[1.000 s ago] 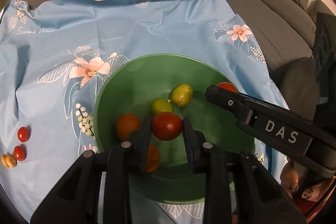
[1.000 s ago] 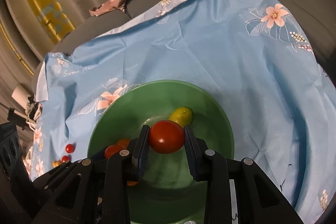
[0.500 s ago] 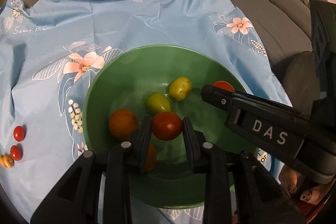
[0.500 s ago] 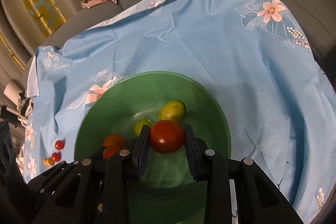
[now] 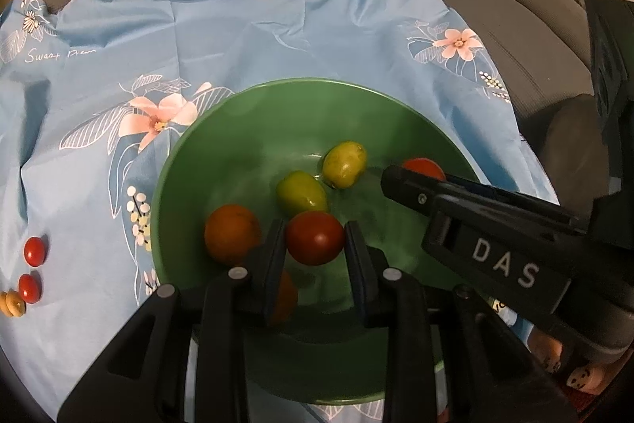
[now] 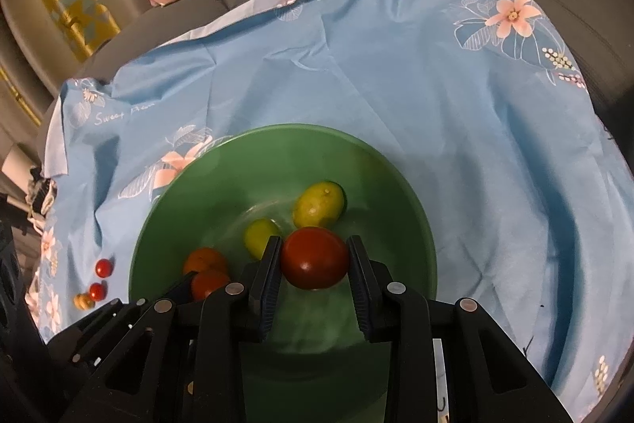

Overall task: Organize fruits
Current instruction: 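Lower the tomato into the green bowl and open the right tool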

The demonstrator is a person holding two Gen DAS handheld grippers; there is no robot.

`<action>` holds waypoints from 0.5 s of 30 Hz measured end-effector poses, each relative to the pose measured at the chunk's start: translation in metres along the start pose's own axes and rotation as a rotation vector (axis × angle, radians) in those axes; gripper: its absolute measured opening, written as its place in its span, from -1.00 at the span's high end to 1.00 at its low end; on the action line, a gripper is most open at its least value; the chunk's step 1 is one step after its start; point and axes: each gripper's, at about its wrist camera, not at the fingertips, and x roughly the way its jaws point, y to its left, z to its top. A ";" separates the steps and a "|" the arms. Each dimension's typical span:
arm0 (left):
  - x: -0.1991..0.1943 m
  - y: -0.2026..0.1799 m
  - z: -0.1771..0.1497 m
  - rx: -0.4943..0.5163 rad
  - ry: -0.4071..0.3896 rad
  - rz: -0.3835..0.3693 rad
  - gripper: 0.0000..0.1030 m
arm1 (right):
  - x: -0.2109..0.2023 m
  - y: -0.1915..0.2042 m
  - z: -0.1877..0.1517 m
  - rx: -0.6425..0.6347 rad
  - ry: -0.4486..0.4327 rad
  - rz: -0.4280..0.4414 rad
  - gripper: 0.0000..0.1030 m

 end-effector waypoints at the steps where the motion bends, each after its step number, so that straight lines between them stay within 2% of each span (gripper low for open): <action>1: 0.000 0.000 0.000 0.000 0.000 0.002 0.42 | 0.000 0.000 0.000 0.000 0.001 0.001 0.35; 15: 0.005 -0.002 0.000 -0.003 0.004 0.000 0.42 | 0.007 -0.002 -0.001 0.001 0.027 -0.034 0.35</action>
